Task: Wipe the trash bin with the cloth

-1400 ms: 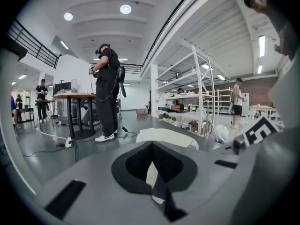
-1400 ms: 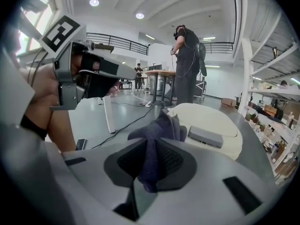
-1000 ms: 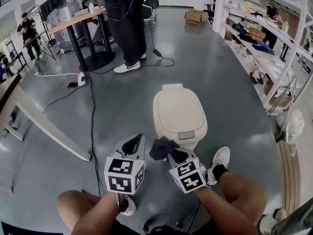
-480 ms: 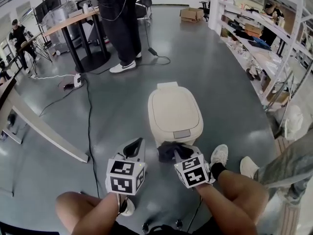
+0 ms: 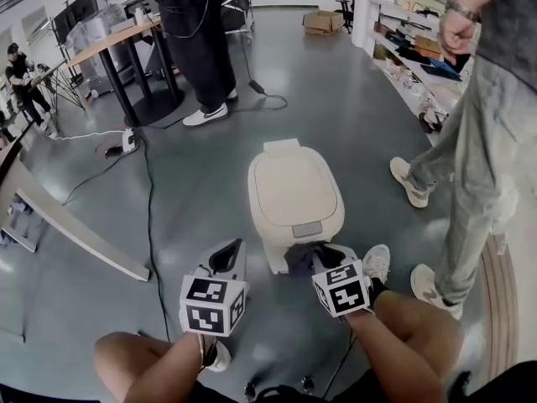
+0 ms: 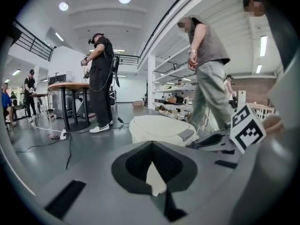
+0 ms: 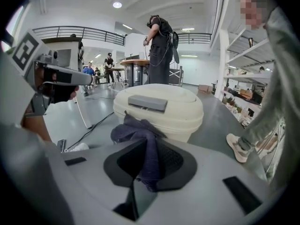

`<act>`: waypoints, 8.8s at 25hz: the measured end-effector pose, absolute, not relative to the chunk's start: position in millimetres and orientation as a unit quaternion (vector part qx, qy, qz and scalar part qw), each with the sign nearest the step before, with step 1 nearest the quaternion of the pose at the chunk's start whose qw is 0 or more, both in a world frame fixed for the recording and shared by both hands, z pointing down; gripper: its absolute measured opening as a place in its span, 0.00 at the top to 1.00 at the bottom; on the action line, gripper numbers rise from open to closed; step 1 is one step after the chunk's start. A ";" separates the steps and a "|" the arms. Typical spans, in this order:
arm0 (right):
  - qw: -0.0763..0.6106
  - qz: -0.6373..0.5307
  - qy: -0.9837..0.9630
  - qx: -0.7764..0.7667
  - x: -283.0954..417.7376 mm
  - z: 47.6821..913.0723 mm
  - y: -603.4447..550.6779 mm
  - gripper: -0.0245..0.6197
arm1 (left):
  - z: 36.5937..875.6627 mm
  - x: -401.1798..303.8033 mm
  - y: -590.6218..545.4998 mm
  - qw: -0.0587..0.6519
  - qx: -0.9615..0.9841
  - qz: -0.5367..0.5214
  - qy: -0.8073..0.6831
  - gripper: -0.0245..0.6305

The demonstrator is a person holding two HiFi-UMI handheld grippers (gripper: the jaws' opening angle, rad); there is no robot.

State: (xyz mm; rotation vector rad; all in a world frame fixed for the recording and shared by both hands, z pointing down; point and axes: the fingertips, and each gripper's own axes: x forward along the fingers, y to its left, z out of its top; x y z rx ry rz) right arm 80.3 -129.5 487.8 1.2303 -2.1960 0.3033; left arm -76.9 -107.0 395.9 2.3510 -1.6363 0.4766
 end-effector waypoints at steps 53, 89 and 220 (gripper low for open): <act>0.413 0.015 -0.849 0.330 -3.2 528.3 -99.0 0.88 | 392.9 -84.7 -118.5 0.119 0.797 0.164 -0.569 0.96; 0.455 0.041 -0.783 0.422 105.6 564.4 -146.4 0.88 | 410.5 -56.6 -124.9 0.108 0.812 0.188 -0.542 0.96; 0.001 0.423 -0.827 0.370 221.4 471.1 -287.2 0.88 | 330.1 112.8 -223.1 0.120 0.811 0.111 -0.562 0.96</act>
